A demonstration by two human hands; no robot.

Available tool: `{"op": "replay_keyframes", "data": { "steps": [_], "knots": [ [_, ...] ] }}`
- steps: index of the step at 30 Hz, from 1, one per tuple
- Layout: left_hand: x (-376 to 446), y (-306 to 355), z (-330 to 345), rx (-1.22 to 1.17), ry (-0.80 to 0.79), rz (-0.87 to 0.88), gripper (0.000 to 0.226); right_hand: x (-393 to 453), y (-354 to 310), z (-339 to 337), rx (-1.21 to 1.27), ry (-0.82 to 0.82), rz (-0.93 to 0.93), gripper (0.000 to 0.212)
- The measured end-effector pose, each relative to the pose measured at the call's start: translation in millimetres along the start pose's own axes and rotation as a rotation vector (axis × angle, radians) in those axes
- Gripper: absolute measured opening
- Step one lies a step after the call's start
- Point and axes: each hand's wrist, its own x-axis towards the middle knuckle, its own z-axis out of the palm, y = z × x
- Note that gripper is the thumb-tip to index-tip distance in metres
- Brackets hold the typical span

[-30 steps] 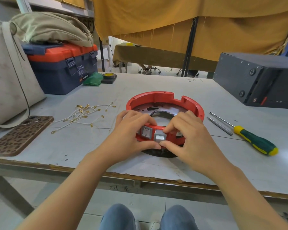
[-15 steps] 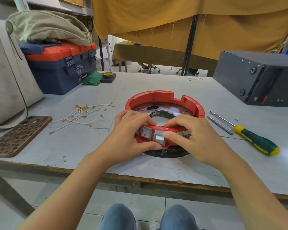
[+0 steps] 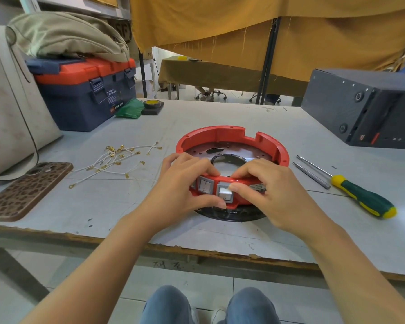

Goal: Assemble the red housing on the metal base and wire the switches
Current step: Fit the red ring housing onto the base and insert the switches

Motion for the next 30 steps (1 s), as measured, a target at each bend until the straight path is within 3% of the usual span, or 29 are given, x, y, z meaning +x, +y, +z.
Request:
{"op": "replay_keyframes", "data": {
  "steps": [10,16,22,30],
  "knots": [
    [0.6,0.6,-2.1,-0.009,-0.045,-0.013,0.057,0.3,0.8,1.5,-0.008,0.006,-0.007,0.018],
    [1.5,-4.7,-9.1,-0.086,-0.082,-0.088,0.026,-0.4,3.4,2.7,0.001,0.018,-0.012,0.020],
    [0.1,-0.8,-5.7,-0.077,-0.007,-0.032,0.026,-0.6,6.0,2.0,-0.001,-0.013,-0.008,0.023],
    [-0.8,1.4,-2.8,-0.041,-0.012,-0.027,0.025,-0.7,7.4,1.6,0.024,-0.012,0.006,0.011]
  ]
}}
